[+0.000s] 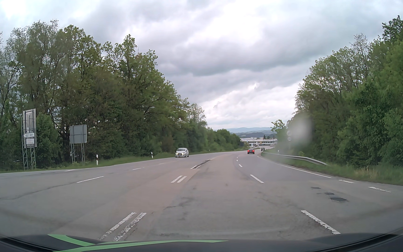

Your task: Follow the waypoints while adhering to traffic rules and regulations

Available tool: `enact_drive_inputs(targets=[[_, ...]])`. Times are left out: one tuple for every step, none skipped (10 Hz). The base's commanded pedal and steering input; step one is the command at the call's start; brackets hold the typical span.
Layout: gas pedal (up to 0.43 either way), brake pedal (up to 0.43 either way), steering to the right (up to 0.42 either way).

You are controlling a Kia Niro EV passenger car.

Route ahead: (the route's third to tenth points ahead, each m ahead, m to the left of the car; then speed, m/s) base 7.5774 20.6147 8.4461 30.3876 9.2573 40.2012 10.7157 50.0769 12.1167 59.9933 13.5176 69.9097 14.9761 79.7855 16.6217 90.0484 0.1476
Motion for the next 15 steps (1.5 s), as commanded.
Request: enact_drive_inputs(targets=[[0.0,0.0,-0.01],[0.0,0.0,-0.019],[0.0,0.0,-0.029],[0.0,0.0,-0.041],[0.0,0.0,-0.059],[0.0,0.0,-0.082],[0.0,0.0,-0.1],[0.0,0.0,-0.125],[0.0,0.0,-0.147],[0.0,0.0,-0.161],[0.0,0.0,-0.18],[0.02,0.0,-0.202],[0.047,0.0,-0.223],[0.087,0.0,-0.251],[0.118,0.0,-0.286]])
